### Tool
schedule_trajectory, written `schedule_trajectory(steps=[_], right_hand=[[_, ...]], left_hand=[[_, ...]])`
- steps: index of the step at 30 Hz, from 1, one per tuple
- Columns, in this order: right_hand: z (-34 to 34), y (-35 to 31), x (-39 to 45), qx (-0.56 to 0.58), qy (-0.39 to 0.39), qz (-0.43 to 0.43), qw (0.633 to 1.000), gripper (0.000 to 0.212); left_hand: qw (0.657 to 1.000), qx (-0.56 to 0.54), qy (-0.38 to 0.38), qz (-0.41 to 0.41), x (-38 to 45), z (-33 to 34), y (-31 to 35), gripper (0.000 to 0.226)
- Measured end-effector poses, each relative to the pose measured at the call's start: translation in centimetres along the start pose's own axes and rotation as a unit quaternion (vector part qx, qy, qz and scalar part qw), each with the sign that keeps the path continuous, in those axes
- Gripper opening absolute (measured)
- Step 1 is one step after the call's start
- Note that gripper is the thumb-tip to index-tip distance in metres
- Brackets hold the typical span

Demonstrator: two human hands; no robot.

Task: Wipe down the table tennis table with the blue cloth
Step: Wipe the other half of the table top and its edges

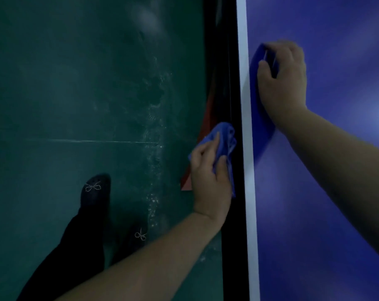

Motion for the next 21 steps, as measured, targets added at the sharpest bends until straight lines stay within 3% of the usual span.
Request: schedule_trajectory(steps=[7,14,19,21], right_hand=[[1.0,-1.9,4.2,0.009,0.035,0.015,0.999,0.041],[1.2,-1.8,4.1,0.012,0.030,0.037,0.999,0.042],[1.3,-1.8,4.2,0.012,0.034,0.036,0.999,0.042],[1.2,-1.8,4.1,0.015,0.034,0.039,0.999,0.041]], left_hand=[[1.000,0.010,0.002,-0.001,15.8,2.8,1.5,0.042],[0.999,0.013,-0.041,-0.018,7.4,1.2,3.1,0.042],[1.000,0.022,-0.019,-0.011,20.9,3.7,2.9,0.042],[1.000,0.018,-0.011,-0.004,22.9,4.3,3.2,0.043]])
Point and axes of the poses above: each hand's wrist, its own x-axis towards the middle knuckle, its own z-axis out of the palm, y = z × x, the point moved 2 cm from there along x, towards the middle knuckle, and after that the axes turned 15 degrees about z, right-handed, at the moved point
